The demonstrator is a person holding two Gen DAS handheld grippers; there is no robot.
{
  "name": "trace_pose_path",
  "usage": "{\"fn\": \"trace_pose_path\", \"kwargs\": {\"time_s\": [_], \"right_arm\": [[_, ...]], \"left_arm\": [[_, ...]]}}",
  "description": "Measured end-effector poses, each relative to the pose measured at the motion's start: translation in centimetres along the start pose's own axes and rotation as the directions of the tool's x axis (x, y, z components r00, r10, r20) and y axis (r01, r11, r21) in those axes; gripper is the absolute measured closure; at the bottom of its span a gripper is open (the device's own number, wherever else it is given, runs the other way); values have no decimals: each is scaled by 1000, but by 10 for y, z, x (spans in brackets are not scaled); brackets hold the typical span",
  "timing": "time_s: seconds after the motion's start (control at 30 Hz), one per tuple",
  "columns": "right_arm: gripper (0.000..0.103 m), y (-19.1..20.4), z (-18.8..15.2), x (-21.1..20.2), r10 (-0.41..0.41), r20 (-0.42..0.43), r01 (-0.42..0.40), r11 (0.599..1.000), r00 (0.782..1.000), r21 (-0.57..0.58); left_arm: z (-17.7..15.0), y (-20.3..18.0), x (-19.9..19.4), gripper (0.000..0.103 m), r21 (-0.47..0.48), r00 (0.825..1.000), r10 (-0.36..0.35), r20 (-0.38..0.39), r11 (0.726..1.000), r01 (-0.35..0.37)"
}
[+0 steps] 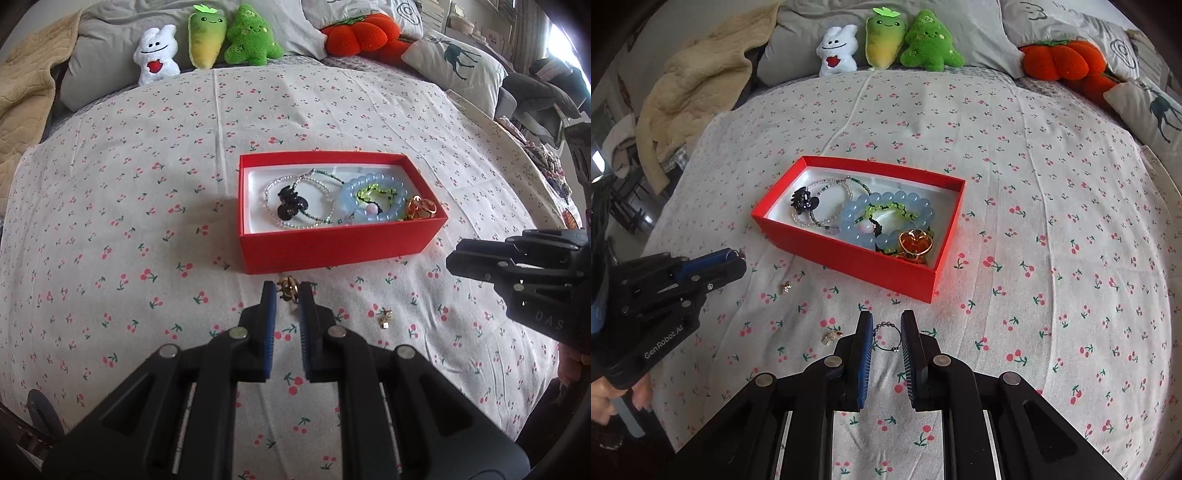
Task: Organize jewelry
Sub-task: 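Grasp the silver ring on the sheet with the right gripper, then carry the gold earring and silver ring into the red box and open both grippers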
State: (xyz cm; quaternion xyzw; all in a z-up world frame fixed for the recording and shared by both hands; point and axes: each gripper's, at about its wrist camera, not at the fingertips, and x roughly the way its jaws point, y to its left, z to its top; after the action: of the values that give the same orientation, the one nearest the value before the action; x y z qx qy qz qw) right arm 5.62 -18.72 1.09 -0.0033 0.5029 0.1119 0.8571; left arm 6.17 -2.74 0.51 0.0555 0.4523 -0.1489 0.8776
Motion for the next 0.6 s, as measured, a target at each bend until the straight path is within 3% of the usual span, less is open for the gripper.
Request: {"fn": "trace_pose_path", "kwargs": {"time_s": [0.6], "right_arm": [[87, -8, 33, 7, 9, 52, -12, 998, 999, 59]], "left_arm": [[43, -14, 25, 90, -15, 1000, -10, 9, 1000, 10]]}}
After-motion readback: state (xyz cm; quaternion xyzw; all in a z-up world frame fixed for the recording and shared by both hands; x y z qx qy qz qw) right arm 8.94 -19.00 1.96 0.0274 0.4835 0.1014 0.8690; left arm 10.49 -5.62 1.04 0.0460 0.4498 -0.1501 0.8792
